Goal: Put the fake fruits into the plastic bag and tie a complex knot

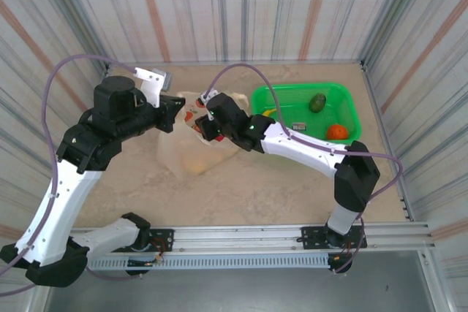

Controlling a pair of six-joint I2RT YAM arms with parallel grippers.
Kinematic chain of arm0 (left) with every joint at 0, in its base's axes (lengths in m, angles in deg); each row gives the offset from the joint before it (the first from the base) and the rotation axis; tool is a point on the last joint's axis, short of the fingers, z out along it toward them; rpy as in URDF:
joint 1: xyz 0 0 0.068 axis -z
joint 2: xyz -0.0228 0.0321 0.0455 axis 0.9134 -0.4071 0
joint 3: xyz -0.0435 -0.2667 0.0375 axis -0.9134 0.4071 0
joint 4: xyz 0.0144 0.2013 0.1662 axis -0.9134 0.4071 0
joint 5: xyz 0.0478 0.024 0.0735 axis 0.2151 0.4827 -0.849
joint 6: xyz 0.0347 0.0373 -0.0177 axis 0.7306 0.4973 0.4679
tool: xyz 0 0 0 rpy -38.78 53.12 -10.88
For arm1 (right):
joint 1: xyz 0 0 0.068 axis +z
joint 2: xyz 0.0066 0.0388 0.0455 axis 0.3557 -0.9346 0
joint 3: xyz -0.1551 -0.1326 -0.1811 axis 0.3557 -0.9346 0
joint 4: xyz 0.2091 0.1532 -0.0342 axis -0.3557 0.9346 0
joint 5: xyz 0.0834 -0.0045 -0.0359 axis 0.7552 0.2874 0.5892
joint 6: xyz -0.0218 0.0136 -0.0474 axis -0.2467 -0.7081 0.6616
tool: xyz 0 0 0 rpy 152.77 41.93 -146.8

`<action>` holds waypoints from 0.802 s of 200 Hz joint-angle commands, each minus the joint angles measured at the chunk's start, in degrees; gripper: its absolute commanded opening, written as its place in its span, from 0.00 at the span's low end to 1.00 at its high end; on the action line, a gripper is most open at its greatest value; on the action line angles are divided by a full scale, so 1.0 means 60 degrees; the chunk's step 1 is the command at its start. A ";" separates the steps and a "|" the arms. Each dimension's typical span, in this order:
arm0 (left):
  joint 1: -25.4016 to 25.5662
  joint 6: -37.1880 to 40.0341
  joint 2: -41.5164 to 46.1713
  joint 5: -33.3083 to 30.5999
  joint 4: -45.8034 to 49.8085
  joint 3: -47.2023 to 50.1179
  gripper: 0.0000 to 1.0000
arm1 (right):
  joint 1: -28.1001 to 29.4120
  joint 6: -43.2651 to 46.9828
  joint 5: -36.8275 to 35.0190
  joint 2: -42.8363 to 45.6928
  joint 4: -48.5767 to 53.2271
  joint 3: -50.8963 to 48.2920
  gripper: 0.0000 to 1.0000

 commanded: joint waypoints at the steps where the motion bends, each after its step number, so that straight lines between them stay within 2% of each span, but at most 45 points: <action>1: -0.0108 -0.0096 0.0023 0.0134 -0.0247 -0.0162 0.04 | -0.0044 -0.0156 0.0157 0.0870 0.0093 0.0011 0.48; 34: -0.0092 -0.0051 0.0055 -0.0039 -0.0153 -0.0151 0.04 | -0.0004 -0.0075 0.0599 0.1809 0.0188 -0.0011 0.25; 78: -0.0091 -0.0006 0.0064 -0.0135 -0.0096 -0.0125 0.04 | 0.0053 -0.0163 0.2024 0.3198 0.0580 -0.0675 0.09; 115: -0.0104 0.0082 0.0022 -0.0316 -0.0009 -0.0179 0.04 | 0.0035 0.0040 0.3457 0.4601 0.0920 -0.1133 0.07; 160: -0.0102 0.0096 -0.0106 -0.0291 0.0009 -0.0268 0.04 | -0.0363 0.0260 0.5182 0.5440 0.2471 0.0025 0.11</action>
